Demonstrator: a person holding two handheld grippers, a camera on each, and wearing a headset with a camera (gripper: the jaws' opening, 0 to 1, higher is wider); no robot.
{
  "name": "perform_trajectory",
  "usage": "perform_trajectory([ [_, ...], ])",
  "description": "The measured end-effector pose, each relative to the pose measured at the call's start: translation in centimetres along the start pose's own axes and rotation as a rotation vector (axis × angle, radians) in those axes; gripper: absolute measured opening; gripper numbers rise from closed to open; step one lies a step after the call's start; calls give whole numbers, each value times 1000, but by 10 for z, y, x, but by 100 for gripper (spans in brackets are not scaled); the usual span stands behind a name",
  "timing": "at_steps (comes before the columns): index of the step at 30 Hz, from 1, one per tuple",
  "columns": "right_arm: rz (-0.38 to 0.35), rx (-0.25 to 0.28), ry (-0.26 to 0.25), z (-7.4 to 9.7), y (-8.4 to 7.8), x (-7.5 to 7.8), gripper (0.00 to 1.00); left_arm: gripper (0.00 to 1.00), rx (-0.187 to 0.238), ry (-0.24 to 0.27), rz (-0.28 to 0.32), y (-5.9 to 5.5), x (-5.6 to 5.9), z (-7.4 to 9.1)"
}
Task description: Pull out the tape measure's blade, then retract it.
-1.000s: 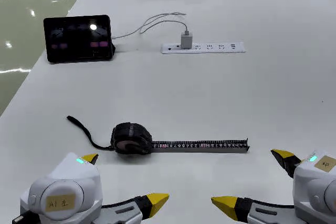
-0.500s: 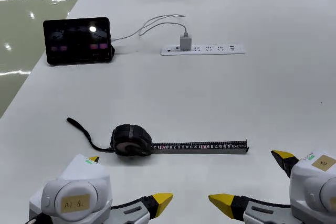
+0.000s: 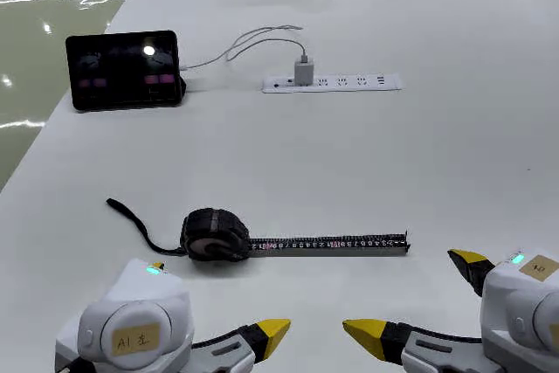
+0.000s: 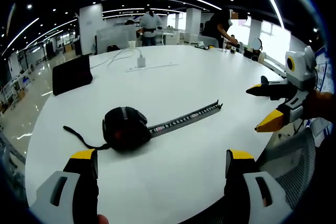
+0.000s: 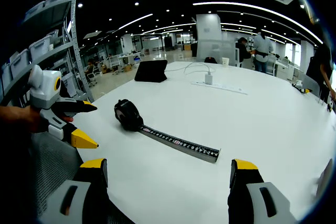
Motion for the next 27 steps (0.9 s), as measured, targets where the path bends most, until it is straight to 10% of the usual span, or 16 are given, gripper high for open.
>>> perform_trajectory([
  [27,6,-4,14,-2,0,4,96,99,14,8,38,3,0,-2],
])
Point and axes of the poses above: the centre of the closed fingertips' face, and the gripper's own axes: z roughly backward along the fingers, x roughly to its right, y roughly out of its top, the point moved 10 cm from there along z, roughly backward along the fingers, and after that the axes turned 5 degrees about y, right-handed, at the moved point
